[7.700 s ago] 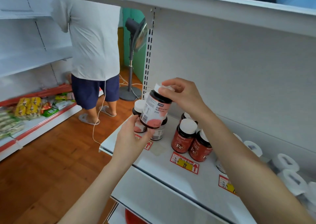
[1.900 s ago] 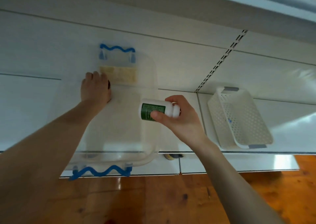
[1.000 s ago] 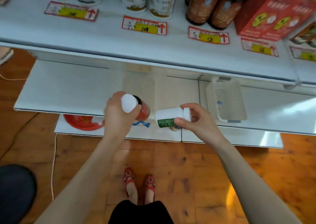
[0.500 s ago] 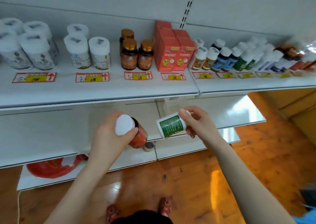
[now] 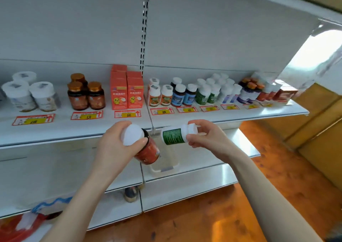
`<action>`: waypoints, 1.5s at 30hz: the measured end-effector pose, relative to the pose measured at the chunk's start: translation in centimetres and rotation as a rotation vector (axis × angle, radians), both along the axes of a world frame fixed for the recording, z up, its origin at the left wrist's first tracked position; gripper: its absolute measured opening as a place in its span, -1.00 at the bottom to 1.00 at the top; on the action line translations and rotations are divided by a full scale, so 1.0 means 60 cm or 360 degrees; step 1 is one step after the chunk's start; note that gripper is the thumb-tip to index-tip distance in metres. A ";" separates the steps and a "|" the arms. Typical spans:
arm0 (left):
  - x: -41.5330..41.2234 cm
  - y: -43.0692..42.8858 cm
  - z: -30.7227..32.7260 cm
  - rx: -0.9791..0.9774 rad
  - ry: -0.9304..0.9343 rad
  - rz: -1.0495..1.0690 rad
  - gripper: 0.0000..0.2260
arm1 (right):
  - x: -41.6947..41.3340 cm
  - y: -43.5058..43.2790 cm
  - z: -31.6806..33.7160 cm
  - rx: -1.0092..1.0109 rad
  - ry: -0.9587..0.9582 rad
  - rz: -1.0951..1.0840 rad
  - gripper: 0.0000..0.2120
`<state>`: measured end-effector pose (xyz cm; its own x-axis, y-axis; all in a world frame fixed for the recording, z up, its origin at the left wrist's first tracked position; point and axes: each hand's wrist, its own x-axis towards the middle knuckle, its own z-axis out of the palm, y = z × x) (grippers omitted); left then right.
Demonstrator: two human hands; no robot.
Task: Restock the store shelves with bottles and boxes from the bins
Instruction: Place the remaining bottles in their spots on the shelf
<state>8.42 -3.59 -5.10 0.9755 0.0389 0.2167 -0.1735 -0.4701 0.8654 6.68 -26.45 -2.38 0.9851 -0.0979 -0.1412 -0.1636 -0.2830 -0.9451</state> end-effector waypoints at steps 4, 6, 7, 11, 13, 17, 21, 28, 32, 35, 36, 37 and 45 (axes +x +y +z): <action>0.007 -0.053 0.021 0.0066 -0.0079 0.0024 -0.55 | 0.002 -0.058 0.010 0.0006 -0.0076 -0.0062 -0.76; 0.015 -0.076 0.030 0.0068 -0.0100 -0.0004 -0.55 | 0.006 -0.082 0.013 -0.0039 -0.0127 -0.0096 -0.90; 0.022 -0.087 0.034 0.0067 -0.0106 -0.0025 -0.56 | 0.009 -0.093 0.013 -0.0056 -0.0146 -0.0121 -0.93; 0.050 -0.128 0.050 0.0082 -0.0158 -0.0106 -0.60 | 0.022 -0.129 0.012 -0.0030 -0.0153 -0.0274 -0.82; 0.062 -0.142 0.056 0.0103 -0.0186 -0.0135 -0.61 | 0.027 -0.140 0.013 -0.0033 -0.0141 -0.0300 -0.76; 0.106 -0.181 0.062 0.0103 -0.0178 -0.0214 -0.55 | 0.048 -0.176 0.017 -0.0053 -0.0134 -0.0401 -0.70; 0.151 -0.220 0.075 0.0037 -0.0151 -0.0267 -0.57 | 0.086 -0.220 0.026 -0.0135 -0.0165 -0.0450 -0.68; 0.226 -0.275 0.084 -0.0024 -0.0134 -0.0365 -0.42 | 0.150 -0.277 0.023 -0.0110 -0.0337 -0.0632 -0.71; 0.251 -0.295 0.087 0.0020 -0.0161 -0.0400 -0.31 | 0.186 -0.296 0.017 0.0052 -0.0370 -0.0681 -0.64; 0.268 -0.306 0.091 -0.0029 -0.0136 -0.0406 -0.45 | 0.220 -0.310 0.016 0.0118 -0.0360 -0.0662 -0.68; 0.273 -0.311 0.092 -0.0026 -0.0144 -0.0396 -0.50 | 0.233 -0.315 0.019 0.0124 -0.0360 -0.0650 -0.69; 0.278 -0.315 0.094 -0.0013 -0.0161 -0.0373 -0.52 | 0.248 -0.322 0.021 0.0138 -0.0366 -0.0631 -0.68; 0.312 -0.337 0.111 -0.0054 -0.0198 0.0033 -0.46 | 0.416 -0.361 0.057 -0.0131 -0.0592 -0.0330 -0.52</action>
<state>27.16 -23.83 1.57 0.9401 0.0685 0.3339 -0.2706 -0.4454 0.8534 31.63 -48.10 1.04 0.9257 -0.2955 0.2362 0.1223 -0.3570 -0.9261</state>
